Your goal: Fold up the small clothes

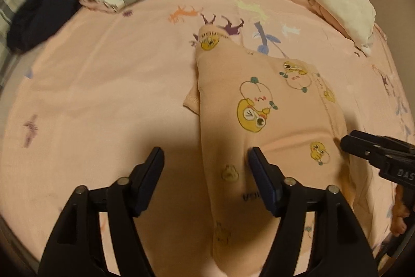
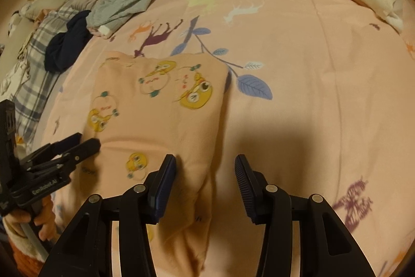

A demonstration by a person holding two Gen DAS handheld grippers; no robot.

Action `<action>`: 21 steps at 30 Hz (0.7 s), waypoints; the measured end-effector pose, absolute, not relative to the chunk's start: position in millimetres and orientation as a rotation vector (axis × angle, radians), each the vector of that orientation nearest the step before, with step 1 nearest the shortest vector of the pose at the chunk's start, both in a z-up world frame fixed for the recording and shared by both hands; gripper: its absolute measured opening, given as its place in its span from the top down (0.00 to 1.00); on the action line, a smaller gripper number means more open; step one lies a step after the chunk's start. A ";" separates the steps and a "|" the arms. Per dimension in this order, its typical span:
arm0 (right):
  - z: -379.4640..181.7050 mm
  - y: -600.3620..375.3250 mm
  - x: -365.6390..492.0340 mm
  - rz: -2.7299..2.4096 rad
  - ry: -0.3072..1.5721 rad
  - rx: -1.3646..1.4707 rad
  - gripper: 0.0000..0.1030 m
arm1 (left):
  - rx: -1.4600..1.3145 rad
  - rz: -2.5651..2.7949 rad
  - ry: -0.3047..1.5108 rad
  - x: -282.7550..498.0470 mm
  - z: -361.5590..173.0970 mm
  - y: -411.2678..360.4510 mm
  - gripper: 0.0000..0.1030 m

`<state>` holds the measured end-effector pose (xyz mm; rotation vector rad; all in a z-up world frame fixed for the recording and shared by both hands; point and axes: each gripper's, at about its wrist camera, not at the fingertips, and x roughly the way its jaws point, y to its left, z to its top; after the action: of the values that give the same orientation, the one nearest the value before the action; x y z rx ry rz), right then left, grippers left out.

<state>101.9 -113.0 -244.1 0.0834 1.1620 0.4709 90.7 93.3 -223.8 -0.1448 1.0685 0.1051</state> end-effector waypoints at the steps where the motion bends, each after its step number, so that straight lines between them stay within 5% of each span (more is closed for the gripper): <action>1: -239.8 -114.0 99.2 0.471 1.162 0.086 0.50 | -0.142 0.109 1.051 85.7 -216.3 91.4 0.27; 4: -223.1 -120.0 89.1 0.463 1.132 0.103 0.25 | -0.188 0.067 0.980 68.7 -192.8 87.5 0.11; 6: -209.5 -126.8 80.6 0.457 1.095 0.117 0.20 | -0.213 0.047 0.937 56.7 -176.5 83.3 0.01; 21: -166.4 -142.4 28.8 0.399 1.060 0.047 0.04 | -0.105 0.074 0.906 7.4 -135.8 40.9 0.00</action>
<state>28.8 -142.4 -166.4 0.0468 1.0603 0.3985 7.4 40.9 -135.8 -0.1048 0.9058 0.0742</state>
